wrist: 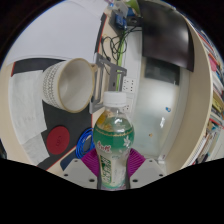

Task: Pour water

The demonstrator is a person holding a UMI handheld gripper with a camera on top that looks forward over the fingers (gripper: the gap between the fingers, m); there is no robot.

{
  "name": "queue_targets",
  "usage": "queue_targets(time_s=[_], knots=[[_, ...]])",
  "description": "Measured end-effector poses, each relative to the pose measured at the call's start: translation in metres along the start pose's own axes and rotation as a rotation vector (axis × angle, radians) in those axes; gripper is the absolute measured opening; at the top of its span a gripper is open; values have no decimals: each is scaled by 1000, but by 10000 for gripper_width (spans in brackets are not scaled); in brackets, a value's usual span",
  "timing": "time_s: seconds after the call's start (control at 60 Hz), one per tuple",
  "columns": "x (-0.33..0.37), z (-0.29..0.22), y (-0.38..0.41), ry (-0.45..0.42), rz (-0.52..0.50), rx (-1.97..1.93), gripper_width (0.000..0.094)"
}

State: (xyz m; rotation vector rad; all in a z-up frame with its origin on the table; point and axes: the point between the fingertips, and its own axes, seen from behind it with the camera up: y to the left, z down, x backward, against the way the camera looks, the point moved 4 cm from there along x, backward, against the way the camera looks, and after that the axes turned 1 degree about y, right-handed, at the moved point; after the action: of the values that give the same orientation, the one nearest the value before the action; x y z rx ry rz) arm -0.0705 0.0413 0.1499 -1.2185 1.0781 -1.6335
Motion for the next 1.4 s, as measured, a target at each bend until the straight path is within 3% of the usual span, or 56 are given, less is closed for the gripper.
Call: queue_targets(time_s=[0.233, 0.417, 0.55, 0.65, 0.833, 1.15, 1.4], knots=[[-2, -21, -7, -16, 62, 278, 321], [-4, -22, -4, 15, 48, 323, 321], [-2, -25, 1, -12, 11, 264, 322], [7, -25, -1, -42, -20, 58, 320], [23, -20, -8, -130, -165, -447, 320], [5, -2, 12, -192, -436, -1398, 320], [-16, 3, 32, -268, -429, -1625, 322]])
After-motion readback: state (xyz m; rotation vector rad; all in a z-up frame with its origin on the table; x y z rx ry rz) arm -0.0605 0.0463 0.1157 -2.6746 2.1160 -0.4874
